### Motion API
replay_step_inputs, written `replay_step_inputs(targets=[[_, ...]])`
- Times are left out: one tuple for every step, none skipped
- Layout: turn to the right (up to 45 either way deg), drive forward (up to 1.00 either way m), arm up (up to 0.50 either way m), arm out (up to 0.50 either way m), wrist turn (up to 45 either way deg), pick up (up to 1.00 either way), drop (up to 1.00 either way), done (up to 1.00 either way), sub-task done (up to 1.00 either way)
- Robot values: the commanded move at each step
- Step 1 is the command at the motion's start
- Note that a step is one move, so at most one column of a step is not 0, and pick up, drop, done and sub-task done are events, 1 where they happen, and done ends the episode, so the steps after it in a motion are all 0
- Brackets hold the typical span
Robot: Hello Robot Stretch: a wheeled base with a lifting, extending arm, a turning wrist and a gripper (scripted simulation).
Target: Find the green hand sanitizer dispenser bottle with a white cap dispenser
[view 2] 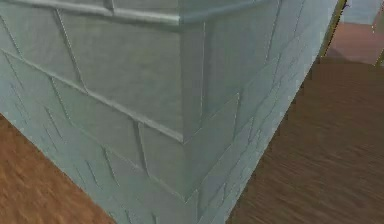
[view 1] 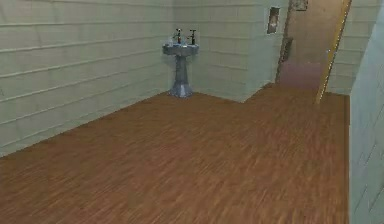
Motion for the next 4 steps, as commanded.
replay_step_inputs(targets=[[0.0,1.0,0.0,0.0,0.0,0.0,0.0,0.0,0.0],[0.0,1.0,0.0,0.0,0.0,0.0,0.0,0.0,0.0],[0.0,1.0,0.0,0.0,0.0,0.0,0.0,0.0,0.0],[3.0,0.0,0.0,0.0,0.0,0.0,0.0,0.0,0.0]])
